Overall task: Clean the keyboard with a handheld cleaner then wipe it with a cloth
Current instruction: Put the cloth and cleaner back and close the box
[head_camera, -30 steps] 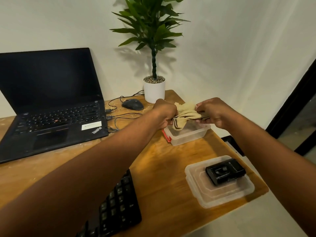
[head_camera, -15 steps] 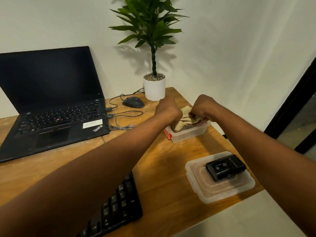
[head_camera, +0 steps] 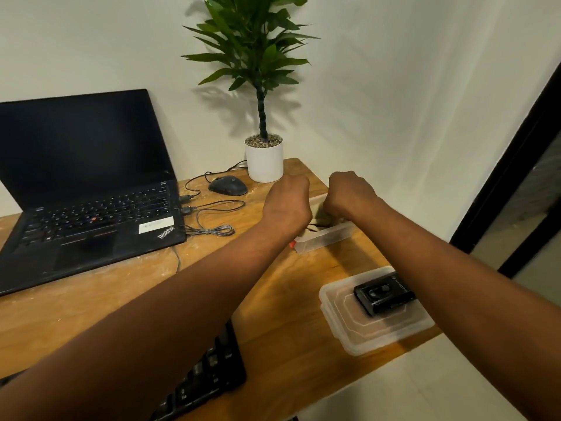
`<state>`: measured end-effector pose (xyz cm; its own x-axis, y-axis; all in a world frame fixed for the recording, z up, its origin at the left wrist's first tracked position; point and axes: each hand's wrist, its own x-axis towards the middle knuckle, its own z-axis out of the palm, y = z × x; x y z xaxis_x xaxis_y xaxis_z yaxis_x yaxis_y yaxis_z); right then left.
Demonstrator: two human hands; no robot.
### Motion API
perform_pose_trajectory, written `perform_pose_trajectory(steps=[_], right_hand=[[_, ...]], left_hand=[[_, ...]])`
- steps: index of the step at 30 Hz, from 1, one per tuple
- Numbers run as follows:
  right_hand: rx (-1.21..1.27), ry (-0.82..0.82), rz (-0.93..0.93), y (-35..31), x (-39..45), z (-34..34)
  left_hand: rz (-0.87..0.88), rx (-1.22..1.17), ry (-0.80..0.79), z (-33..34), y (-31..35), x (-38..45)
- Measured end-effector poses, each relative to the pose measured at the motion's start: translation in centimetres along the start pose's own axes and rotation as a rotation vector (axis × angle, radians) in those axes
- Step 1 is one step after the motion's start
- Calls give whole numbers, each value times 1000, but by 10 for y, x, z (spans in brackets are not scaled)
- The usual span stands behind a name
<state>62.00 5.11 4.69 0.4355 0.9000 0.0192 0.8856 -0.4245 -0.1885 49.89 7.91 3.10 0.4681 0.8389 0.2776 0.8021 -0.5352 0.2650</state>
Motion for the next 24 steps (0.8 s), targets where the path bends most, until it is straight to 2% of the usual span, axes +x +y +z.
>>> perform_pose_trajectory(steps=[3,8,16,24], right_hand=[[2,96,-49,6,-4,-2],[176,147,-117,30,-18,-11],[388,112,-223,82,-77,-29],[475,10,-228,132,-122,-40]], left_hand=[[16,-6,33,-2,1,-4],[62,-39,75,-8,8,-14],[167,-147,38,-13,28,-48],[228,-288,-104,-17,45,-83]])
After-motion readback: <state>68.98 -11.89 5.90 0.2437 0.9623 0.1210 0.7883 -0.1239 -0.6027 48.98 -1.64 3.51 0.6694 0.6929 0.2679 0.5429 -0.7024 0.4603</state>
